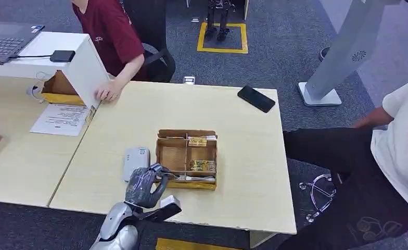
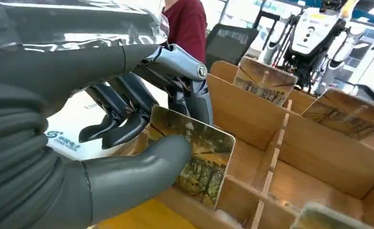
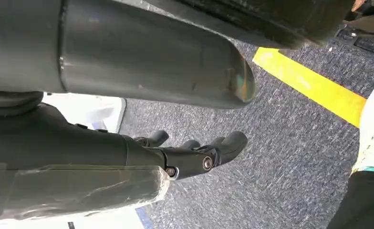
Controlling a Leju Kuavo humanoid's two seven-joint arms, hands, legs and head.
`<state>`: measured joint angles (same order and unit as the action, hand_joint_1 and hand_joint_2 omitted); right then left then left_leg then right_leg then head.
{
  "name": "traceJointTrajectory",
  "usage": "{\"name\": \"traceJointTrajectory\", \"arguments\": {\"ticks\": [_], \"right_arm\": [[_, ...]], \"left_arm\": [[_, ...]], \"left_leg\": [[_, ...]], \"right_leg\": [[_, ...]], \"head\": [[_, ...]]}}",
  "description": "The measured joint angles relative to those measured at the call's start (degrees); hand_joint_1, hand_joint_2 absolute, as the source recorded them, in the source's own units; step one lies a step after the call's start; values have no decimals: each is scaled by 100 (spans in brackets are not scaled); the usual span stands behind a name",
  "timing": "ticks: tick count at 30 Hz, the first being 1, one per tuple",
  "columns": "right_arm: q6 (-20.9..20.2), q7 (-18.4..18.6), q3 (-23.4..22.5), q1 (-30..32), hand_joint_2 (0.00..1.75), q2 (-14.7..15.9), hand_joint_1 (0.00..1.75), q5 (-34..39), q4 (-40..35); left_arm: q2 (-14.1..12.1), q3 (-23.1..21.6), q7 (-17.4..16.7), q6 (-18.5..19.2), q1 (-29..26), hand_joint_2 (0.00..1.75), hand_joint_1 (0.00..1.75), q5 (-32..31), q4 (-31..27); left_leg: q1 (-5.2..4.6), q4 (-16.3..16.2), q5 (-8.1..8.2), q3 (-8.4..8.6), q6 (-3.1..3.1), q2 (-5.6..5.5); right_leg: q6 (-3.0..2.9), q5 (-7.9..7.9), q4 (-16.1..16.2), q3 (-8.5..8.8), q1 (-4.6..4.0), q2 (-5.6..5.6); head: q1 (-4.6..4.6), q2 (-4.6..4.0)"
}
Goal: Pass the card to the sensor for recognition and then transmit it.
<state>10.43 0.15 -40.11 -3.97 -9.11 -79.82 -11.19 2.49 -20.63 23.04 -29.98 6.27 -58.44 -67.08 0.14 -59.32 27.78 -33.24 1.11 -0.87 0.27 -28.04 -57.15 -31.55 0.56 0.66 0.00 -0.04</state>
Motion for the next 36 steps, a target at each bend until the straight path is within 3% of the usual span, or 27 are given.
{"name": "traceJointTrajectory", "arguments": {"ticks": [11,19,29,36], "right_arm": [[-2,-4,-46,-1,0,0,0,-46,0],[-9,-24,-94,-2,0,0,0,-70,-7],[-15,-53,-151,-4,0,-11,0,-114,-9],[-70,-68,-157,-5,0,-33,0,-181,-17]], "left_arm": [[-79,0,55,317,33,175,175,203,-395],[-514,-9,35,1394,614,175,175,924,-1228],[-730,18,-42,1370,784,175,175,1090,-1503],[-778,385,-129,1368,1034,175,175,1366,-1438]], "left_leg": [[0,0,0,0,0,1],[1,0,-5,1,-4,0],[1,0,-4,-1,-4,0],[1,0,-6,1,-4,0]], "right_leg": [[0,0,0,-1,0,0],[-3,3,-5,0,-1,0],[-3,2,-4,-1,0,0],[-3,3,-4,-2,-1,0]], "head": [[0,0],[0,0],[0,0],[0,0]]}}
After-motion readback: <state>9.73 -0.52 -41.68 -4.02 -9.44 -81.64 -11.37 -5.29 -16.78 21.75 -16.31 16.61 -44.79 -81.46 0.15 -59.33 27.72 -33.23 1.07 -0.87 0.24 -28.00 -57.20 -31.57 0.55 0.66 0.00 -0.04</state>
